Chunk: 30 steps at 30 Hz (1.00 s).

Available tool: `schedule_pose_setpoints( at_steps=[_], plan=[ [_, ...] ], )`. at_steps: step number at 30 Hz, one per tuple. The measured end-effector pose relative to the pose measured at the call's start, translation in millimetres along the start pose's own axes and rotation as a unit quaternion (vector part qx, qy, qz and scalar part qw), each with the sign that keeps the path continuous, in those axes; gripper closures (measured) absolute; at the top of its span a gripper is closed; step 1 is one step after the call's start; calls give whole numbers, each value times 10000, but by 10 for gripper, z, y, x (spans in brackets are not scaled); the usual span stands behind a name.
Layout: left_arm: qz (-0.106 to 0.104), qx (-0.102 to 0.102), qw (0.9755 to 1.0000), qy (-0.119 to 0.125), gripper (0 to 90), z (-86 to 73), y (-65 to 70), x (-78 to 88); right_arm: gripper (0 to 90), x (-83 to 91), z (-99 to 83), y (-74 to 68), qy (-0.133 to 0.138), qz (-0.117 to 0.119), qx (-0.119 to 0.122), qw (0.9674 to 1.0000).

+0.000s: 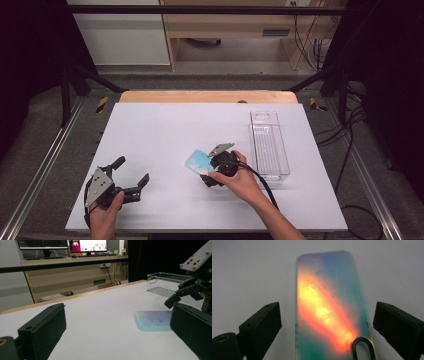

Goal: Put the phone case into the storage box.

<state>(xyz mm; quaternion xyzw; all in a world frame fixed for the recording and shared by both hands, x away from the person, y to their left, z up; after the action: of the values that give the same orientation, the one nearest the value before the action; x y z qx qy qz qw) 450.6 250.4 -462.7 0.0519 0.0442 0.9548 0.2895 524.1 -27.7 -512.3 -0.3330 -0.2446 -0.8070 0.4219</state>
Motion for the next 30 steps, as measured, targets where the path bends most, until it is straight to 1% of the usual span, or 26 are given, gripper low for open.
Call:
schedule_pose_setpoints(
  at_steps=[2, 9, 13, 18, 24, 27, 30],
  plan=[
    [-3, -3, 10000, -1, 0, 0, 1, 0, 84, -35, -10, 1, -29, 16, -8, 10000],
    [-3, -3, 10000, -6, 0, -2, -2, -3, 83, -73, -36, 16, -91, 13, -18, 10000],
    [-9, -28, 10000, -23, 0, -4, 1, -6, 86, -89, -65, 27, -176, 17, -7, 9998],
    [-19, -32, 10000, -26, 0, -6, 5, -11, 90, -108, -115, 24, -163, 5, -16, 9999],
    [-25, -30, 10000, -31, 0, -7, 13, -15, 95, -105, -121, 16, -164, -30, 10, 9999],
    [-21, -42, 10000, -37, 0, -7, 10, -13, 101, -105, -121, 16, -156, -52, -34, 9999],
    [-20, -35, 10000, -34, 0, -7, 7, -13, 106, -104, -124, 14, -138, -57, -4, 9999]
  ],
)
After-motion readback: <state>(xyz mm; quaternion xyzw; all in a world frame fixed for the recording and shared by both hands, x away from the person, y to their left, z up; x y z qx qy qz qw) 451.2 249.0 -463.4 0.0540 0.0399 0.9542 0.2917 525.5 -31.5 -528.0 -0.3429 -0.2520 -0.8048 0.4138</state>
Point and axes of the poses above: each handheld gripper's, and its own axes: x roughly backward along the jaws, z roughly out of its top, y roughly to its right, the point moved 6 cm from there along -x, roughly forward along the jaws, and after that the axes turned 10 degrees about x, right-handed, at the moved point
